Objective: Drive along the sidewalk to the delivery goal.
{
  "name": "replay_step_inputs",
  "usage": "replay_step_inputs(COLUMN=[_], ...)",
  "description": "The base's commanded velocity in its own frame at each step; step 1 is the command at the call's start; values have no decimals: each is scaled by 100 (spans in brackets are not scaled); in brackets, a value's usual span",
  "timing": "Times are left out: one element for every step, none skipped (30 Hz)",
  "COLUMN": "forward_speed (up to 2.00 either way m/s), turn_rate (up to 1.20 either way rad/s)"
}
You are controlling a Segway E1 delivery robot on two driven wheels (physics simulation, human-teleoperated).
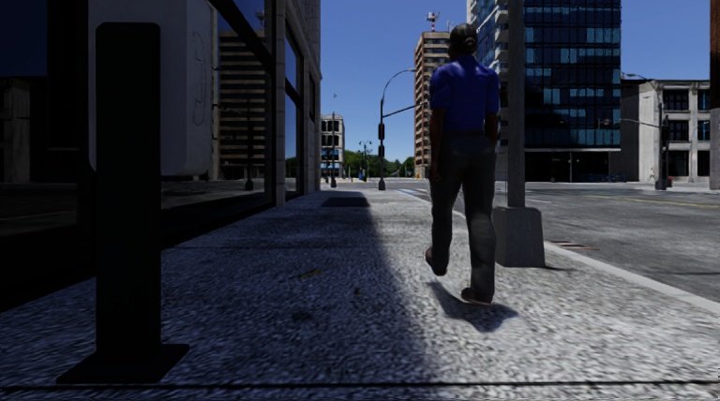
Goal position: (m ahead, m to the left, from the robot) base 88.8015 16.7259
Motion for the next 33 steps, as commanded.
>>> replay_step_inputs(forward_speed=[130,130,130,130,130,130,130,130,130,130,130,130,130,130,130,130,130,130,130,130,130,130,130,130,130,130,132,140,140,150,166,184,200], turn_rate=[0,0,0,0,0,0,0,0,0,0,0,0,0,0,0,0,0,0,0,0,0,0,0,0,0,0,0,0,0,0,0,10,36])
